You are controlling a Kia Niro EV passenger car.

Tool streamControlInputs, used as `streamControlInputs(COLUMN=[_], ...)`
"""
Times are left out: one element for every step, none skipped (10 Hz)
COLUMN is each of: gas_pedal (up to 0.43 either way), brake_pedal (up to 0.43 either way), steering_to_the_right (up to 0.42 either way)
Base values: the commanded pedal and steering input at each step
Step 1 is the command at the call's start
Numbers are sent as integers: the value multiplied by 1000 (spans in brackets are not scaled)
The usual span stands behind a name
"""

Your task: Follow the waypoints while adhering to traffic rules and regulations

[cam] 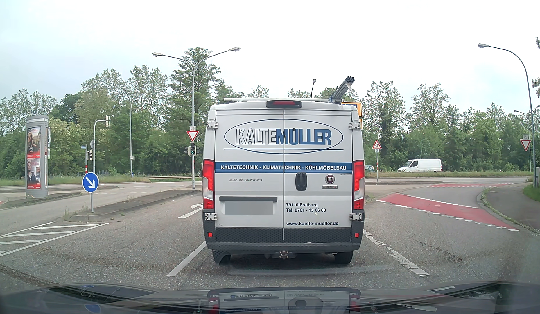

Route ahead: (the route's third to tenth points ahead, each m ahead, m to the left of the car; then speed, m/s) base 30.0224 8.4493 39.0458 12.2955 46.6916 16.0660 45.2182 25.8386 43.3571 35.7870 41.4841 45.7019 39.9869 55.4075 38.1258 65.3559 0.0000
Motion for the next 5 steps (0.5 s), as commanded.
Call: streamControlInputs(gas_pedal=[0, 0, 0, 0, 0], brake_pedal=[280, 207, 0, 0, 0], steering_to_the_right=[-2, -2, -2, -2, -2])
